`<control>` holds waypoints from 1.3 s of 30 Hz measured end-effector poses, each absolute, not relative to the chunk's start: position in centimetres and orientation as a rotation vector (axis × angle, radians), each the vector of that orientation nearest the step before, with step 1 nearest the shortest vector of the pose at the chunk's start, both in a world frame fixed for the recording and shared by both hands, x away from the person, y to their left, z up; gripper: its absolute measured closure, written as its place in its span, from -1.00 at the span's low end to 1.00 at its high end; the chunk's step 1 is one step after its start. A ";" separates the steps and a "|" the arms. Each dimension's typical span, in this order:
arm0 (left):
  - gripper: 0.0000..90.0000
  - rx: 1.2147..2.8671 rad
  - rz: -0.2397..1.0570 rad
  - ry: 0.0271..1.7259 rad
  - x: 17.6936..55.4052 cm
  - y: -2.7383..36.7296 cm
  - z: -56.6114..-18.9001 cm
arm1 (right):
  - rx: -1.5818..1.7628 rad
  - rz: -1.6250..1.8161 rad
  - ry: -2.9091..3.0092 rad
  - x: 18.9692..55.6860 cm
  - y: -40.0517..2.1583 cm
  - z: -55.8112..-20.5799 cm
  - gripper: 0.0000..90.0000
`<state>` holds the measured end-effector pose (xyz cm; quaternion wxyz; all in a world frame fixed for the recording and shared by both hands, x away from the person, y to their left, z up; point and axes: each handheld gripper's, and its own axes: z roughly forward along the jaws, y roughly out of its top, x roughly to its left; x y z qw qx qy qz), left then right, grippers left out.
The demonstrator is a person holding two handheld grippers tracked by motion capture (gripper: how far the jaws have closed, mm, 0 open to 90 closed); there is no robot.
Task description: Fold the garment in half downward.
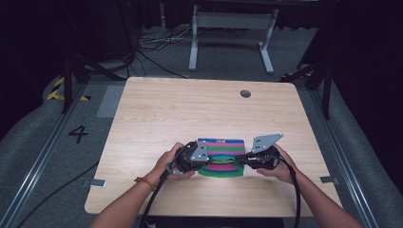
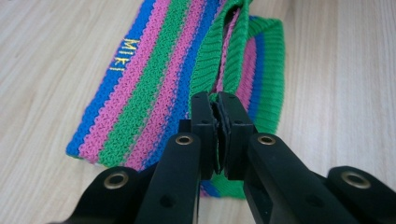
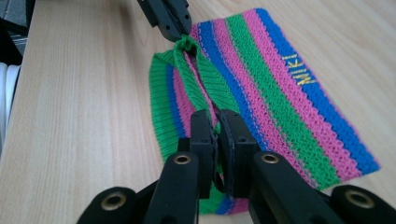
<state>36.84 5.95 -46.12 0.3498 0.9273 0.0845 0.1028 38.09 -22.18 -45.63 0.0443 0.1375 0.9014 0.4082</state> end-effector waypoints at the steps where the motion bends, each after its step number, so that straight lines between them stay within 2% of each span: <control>1: 0.91 2.415 0.265 0.214 36.7 5.9 -46.3 | 0.420 1.224 2.757 37.7 -22.1 -45.9 0.88; 15: 0.80 2.459 0.247 0.180 35.1 6.3 -48.4 | 0.422 1.106 2.848 36.2 -22.3 -48.9 0.90; 19: 0.76 2.436 0.235 0.196 35.1 6.3 -48.9 | 0.438 1.114 2.835 36.3 -22.6 -49.0 0.92; 26: 0.77 2.457 0.368 0.157 35.4 5.8 -49.1 | 0.488 1.146 2.791 36.9 -23.1 -49.4 0.92; 39: 0.73 2.433 0.328 0.198 36.3 6.0 -49.2 | 0.528 1.157 2.766 37.3 -23.3 -49.6 0.88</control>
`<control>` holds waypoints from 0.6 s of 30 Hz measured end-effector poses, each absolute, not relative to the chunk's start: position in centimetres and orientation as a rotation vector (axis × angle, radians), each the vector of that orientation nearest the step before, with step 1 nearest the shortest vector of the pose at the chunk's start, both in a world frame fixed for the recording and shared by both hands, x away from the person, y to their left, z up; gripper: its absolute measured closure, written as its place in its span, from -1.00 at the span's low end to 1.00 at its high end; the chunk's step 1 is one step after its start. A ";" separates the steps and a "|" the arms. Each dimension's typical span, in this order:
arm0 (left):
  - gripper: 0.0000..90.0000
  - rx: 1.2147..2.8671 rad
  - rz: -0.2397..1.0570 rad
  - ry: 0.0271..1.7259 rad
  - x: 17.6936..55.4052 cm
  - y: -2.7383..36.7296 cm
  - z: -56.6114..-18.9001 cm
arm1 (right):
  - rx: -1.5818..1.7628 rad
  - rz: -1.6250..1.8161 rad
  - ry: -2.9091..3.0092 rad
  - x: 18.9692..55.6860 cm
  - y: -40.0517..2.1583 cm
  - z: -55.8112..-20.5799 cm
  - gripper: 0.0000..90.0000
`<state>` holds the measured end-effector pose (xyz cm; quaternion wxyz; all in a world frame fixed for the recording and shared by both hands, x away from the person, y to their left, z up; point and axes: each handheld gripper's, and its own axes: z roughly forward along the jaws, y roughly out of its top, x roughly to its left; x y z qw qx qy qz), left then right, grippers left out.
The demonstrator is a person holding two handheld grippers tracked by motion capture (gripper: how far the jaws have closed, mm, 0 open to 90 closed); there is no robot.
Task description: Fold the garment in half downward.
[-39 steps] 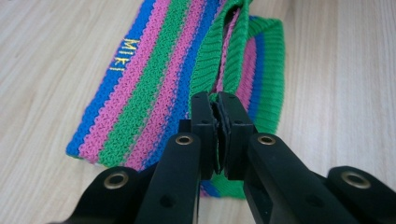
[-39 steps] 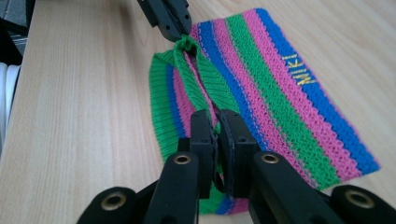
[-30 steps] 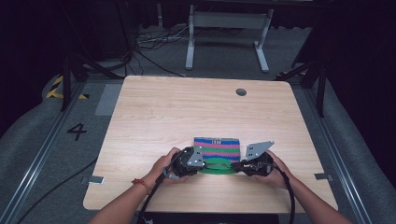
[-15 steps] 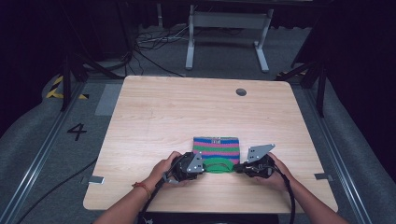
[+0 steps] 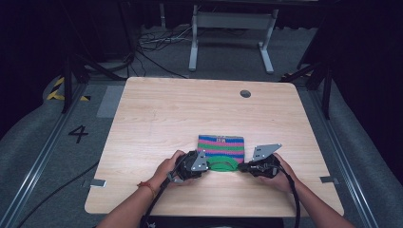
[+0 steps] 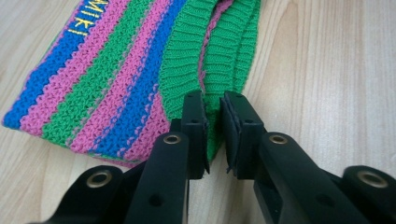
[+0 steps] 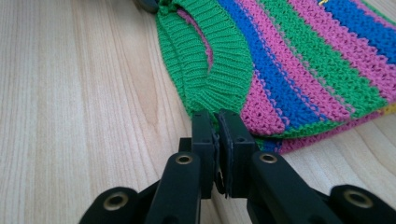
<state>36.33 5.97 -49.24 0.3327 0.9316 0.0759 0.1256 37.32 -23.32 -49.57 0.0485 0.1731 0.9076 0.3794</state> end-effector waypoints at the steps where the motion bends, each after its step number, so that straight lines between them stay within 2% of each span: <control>1: 0.70 2.435 0.324 0.198 36.3 6.0 -49.2 | 0.519 1.146 2.763 37.2 -23.2 -49.5 0.85; 18: 0.39 2.459 0.365 0.182 36.1 6.1 -47.8 | 0.456 1.085 2.719 36.6 -22.7 -48.1 0.71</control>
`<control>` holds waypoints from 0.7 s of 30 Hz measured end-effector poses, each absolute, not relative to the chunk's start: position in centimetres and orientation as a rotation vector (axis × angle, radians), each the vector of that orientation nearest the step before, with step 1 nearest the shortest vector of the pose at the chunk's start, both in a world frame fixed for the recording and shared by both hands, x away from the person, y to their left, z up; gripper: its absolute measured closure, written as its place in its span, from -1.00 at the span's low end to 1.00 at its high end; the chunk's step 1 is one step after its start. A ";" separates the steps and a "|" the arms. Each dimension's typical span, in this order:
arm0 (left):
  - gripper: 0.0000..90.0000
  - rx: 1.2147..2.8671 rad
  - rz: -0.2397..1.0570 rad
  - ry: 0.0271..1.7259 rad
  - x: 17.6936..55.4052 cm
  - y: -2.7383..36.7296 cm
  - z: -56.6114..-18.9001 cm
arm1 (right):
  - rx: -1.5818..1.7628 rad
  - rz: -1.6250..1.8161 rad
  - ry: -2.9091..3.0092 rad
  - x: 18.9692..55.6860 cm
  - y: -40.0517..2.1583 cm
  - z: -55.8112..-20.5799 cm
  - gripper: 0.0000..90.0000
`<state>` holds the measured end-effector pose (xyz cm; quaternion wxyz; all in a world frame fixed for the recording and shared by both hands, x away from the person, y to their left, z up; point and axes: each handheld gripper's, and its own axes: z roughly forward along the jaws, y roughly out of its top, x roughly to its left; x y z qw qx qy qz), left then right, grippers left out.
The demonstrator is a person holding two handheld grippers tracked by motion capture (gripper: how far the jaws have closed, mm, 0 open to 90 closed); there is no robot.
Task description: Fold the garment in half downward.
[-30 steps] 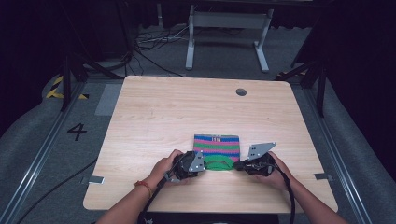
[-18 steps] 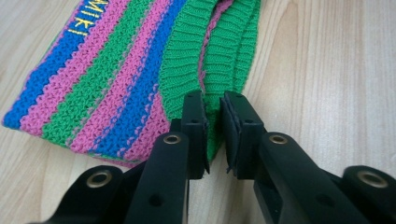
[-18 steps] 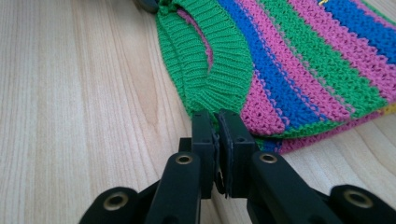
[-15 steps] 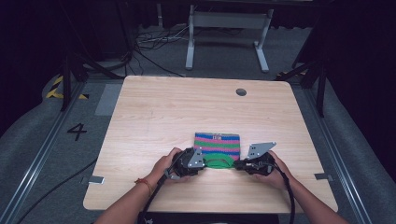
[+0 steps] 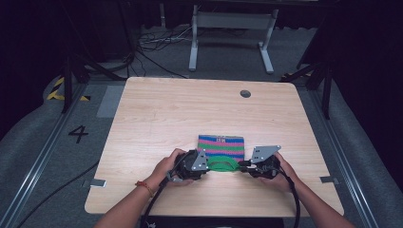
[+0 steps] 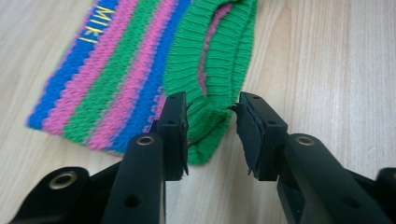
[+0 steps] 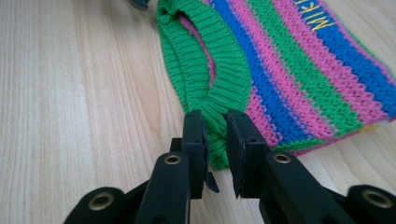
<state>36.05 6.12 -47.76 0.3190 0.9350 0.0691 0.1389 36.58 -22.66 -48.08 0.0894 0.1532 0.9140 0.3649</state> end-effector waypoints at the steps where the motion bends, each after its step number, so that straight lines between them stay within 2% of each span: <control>1: 0.39 2.458 0.374 0.187 36.1 6.3 -47.6 | 0.456 1.085 2.719 36.6 -22.7 -48.1 0.71; 16: 0.08 2.483 0.397 0.241 36.3 7.8 -45.7 | 0.464 1.036 2.689 36.4 -23.5 -46.5 0.54; 21: -0.11 2.495 0.424 0.286 35.9 8.9 -45.2 | 0.476 1.025 2.655 36.2 -24.0 -45.5 0.40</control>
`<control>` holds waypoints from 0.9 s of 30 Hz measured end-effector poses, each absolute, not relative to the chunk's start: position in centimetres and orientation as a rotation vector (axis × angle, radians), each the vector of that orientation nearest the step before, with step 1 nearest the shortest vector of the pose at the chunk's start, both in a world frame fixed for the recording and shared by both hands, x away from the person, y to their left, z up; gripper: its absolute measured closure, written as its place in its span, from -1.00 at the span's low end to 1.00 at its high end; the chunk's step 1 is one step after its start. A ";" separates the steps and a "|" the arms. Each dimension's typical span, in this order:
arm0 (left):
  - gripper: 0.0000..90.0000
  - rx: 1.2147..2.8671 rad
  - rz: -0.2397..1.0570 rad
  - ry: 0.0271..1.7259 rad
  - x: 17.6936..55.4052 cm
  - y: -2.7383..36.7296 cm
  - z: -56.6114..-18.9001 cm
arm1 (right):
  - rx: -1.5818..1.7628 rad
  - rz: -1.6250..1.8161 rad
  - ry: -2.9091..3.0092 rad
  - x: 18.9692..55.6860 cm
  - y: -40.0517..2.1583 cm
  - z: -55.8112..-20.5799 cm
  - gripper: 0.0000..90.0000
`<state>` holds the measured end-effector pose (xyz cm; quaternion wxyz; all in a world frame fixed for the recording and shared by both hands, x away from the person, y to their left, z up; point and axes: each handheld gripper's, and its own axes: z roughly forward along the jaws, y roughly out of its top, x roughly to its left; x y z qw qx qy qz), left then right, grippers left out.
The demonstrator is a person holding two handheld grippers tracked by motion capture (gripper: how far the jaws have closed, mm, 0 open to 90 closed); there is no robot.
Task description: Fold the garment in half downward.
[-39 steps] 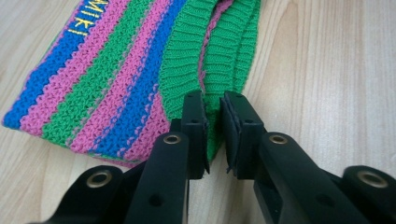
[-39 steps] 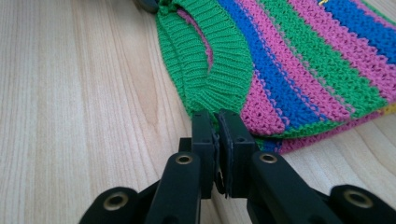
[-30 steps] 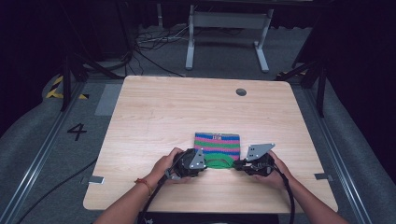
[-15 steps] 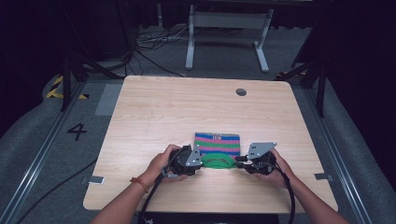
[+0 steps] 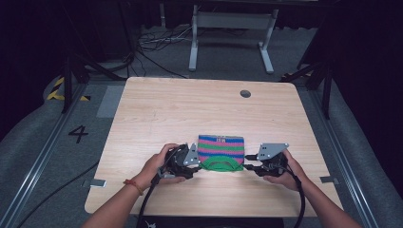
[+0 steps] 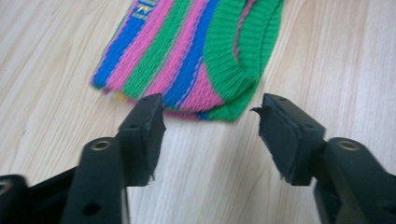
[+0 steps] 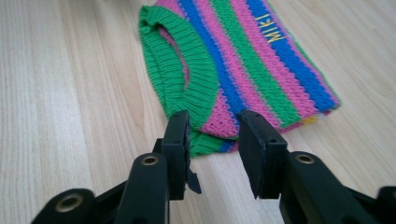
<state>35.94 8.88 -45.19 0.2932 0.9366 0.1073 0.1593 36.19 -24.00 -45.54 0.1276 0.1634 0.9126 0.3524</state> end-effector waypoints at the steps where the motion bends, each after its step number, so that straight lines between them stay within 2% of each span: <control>1: -0.14 2.484 0.429 0.298 35.8 9.2 -45.1 | 0.482 1.026 2.648 36.2 -24.2 -45.4 0.36; 11: -0.32 2.454 0.409 0.397 35.1 12.4 -45.0 | 0.603 0.981 2.550 35.7 -26.9 -45.2 -0.09; 20: -0.45 2.421 0.442 0.520 34.8 16.3 -45.5 | 0.688 0.947 2.511 35.3 -29.4 -45.7 -0.30; 27: -0.52 2.402 0.472 0.597 34.0 18.6 -46.2 | 0.745 0.952 2.475 34.6 -31.6 -46.2 -0.38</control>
